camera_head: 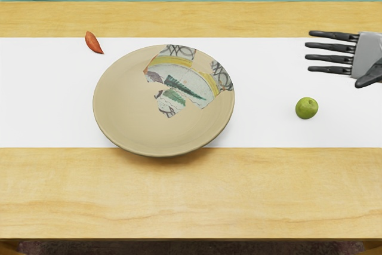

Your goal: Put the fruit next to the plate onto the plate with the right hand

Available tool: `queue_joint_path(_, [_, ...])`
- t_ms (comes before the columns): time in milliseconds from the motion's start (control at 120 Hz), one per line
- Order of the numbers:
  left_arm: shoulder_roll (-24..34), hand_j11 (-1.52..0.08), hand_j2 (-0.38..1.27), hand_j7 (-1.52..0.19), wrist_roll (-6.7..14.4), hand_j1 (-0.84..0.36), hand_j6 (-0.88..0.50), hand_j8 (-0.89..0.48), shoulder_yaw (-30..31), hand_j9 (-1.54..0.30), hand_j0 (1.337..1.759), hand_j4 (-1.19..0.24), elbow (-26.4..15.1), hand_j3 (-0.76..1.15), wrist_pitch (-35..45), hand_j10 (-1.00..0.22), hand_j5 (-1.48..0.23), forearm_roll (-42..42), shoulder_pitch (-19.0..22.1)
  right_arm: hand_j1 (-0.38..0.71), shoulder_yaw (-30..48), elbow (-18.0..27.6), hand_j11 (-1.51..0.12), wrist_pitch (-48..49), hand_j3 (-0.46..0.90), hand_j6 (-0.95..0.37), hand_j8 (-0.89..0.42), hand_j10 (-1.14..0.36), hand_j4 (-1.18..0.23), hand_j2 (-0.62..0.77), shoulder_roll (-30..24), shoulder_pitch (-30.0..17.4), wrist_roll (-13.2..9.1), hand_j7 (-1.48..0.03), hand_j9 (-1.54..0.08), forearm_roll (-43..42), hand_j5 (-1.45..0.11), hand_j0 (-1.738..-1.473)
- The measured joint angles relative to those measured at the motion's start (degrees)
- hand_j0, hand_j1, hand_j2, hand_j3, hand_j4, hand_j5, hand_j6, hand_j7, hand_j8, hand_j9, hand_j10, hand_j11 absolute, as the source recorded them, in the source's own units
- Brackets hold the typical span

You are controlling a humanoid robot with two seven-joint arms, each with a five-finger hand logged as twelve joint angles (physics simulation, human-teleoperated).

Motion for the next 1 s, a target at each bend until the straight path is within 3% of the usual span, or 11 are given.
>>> queue_joint_path(175, [0.00, 0.00, 0.00, 0.00, -0.01, 0.35, 0.00, 0.00, 0.00, 0.00, 1.658, 0.00, 0.00, 0.00, 0.00, 0.00, 0.00, 0.00, 0.00, -0.33, -0.23, -0.35, -0.02, 0.01, 0.00, -0.01, -0.01, -0.01, -0.01, 0.00, -0.22, -0.07, 0.01, -0.02, -0.02, -0.16, -0.02, -1.658])
queue_joint_path(258, [0.00, 0.00, 0.00, 0.00, -0.02, 0.35, 0.00, 0.00, 0.00, 0.00, 1.658, 0.00, 0.01, 0.00, 0.00, 0.00, 0.00, 0.00, 0.00, -0.33, -0.10, 0.62, -0.02, 0.01, 0.00, -0.01, -0.01, -0.02, -0.01, 0.00, -0.82, 1.26, -0.03, -0.02, -0.02, -4.80, -0.02, -1.658])
queue_joint_path(375, [0.00, 0.00, 0.00, 0.00, 0.00, 0.35, 0.00, 0.00, -0.01, 0.00, 1.658, 0.00, 0.02, 0.00, 0.00, 0.00, 0.00, 0.00, 0.00, -0.32, 0.05, 9.23, -0.03, -2.70, 0.00, -0.02, -0.02, -0.02, -0.02, 0.00, -4.97, 5.33, -0.10, -0.03, -0.03, -15.08, -0.03, -1.658])
queue_joint_path(508, [0.00, 0.00, 0.00, 0.00, -0.01, 0.35, 0.00, 0.00, 0.00, 0.00, 1.658, 0.00, 0.01, 0.00, 0.00, 0.00, 0.00, 0.00, 0.00, -0.32, -0.60, 16.49, -0.03, -14.99, 0.00, -0.03, -0.03, -0.03, -0.03, -0.01, -5.21, 9.45, -0.48, -0.04, -0.03, -30.31, -0.04, -1.658])
queue_joint_path(600, [0.00, 0.00, 0.00, 0.00, 0.00, 0.35, 0.00, 0.00, 0.02, 0.00, 1.658, 0.00, 0.02, 0.00, 0.00, 0.00, 0.00, 0.00, 0.00, -0.32, -4.93, 20.49, -0.04, -24.37, 0.00, -0.03, -0.03, -0.03, -0.03, -0.01, -0.87, 10.59, -1.03, -0.04, -0.04, -39.13, -0.04, -1.658])
queue_joint_path(733, [0.00, 0.00, 0.00, 0.00, 0.01, 0.35, 0.00, 0.00, 0.01, 0.00, 1.658, 0.00, 0.00, 0.00, 0.00, 0.00, 0.00, 0.00, 0.00, -0.31, -13.60, 22.49, -0.04, -40.04, 0.00, -0.03, -0.03, -0.03, -0.03, -0.01, 6.06, 11.15, -1.95, -0.04, -0.04, -48.30, -0.04, -1.658])
queue_joint_path(842, [0.00, 0.00, 0.00, 0.00, 0.01, 0.35, 0.00, 0.00, 0.00, 0.00, 1.658, 0.00, 0.02, 0.00, 0.00, 0.00, 0.00, 0.00, 0.00, -0.32, -17.82, 22.84, -0.04, -50.36, 0.00, -0.03, -0.03, -0.03, -0.03, 0.00, 8.29, 12.09, -2.50, -0.04, -0.04, -54.43, -0.04, -1.658])
queue_joint_path(1000, [0.00, 0.00, 0.00, 0.00, 0.00, 0.35, 0.00, 0.00, 0.01, 0.00, 1.658, 0.00, 0.01, 0.00, 0.00, 0.00, 0.00, -0.01, 0.00, -0.32, -27.61, 20.00, -0.04, -54.97, 0.00, -0.03, -0.03, -0.03, -0.03, 0.00, 13.20, 18.19, -2.74, -0.04, -0.04, -60.60, -0.04, -1.658])
